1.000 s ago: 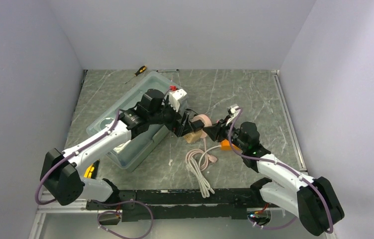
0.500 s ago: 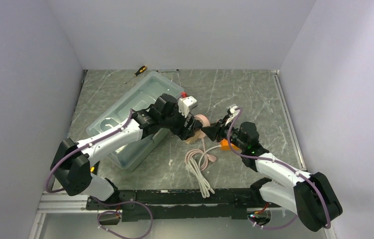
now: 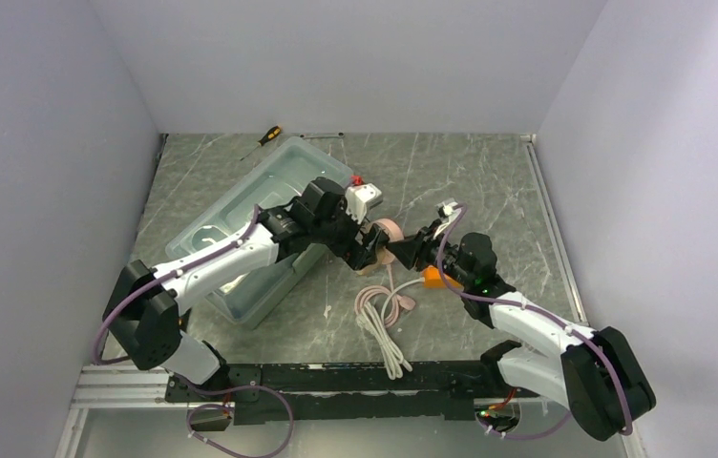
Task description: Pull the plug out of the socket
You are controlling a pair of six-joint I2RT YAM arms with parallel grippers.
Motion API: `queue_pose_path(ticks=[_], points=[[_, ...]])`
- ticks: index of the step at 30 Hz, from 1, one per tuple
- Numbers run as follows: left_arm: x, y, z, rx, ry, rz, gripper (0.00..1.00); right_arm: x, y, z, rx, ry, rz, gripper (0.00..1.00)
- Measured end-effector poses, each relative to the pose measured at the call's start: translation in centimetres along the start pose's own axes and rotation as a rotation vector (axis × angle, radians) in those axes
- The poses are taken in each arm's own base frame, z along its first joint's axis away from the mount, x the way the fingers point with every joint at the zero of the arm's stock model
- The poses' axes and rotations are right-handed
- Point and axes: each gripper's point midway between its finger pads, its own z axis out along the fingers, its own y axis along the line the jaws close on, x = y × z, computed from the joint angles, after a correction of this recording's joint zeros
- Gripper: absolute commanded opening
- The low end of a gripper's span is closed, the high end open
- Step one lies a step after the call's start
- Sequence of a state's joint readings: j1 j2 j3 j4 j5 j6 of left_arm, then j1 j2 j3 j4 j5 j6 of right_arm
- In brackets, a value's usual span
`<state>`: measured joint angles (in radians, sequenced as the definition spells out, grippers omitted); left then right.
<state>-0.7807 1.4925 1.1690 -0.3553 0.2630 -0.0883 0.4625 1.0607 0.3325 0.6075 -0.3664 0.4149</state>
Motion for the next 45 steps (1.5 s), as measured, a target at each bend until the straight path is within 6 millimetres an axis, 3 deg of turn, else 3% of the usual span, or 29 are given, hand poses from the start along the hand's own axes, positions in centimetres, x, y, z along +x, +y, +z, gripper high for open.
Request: queue_pose_path(ticks=[7, 15, 22, 32, 34, 39, 45], points=[[0.6, 0.2, 0.2, -0.004, 0.044, 0.016, 0.99, -0.2, -1.0, -0.2, 0.003, 0.001, 0.081, 0.00], [2.3, 0.5, 1.6, -0.002, 0.107, 0.018, 0.90, -0.2, -1.0, -0.1, -0.027, 0.010, 0.142, 0.00], [3.2, -0.4, 2.5, 0.030, 0.137, 0.007, 0.60, -0.4, -0.8, -0.1, -0.039, 0.007, 0.146, 0.00], [2.9, -0.8, 2.6, 0.046, 0.128, -0.022, 0.55, -0.4, -1.5, -0.2, 0.008, 0.008, 0.147, 0.00], [3.0, -0.9, 2.8, 0.049, 0.129, -0.030, 0.50, -0.4, -1.6, -0.2, 0.015, 0.009, 0.147, 0.00], [3.4, -0.7, 3.3, 0.052, 0.141, -0.025, 0.20, 0.0, -1.9, -0.2, 0.030, 0.026, 0.127, 0.00], [3.7, -0.6, 2.8, 0.051, 0.161, 0.060, 0.04, 0.0, -1.0, -0.4, -0.025, 0.040, 0.088, 0.00]])
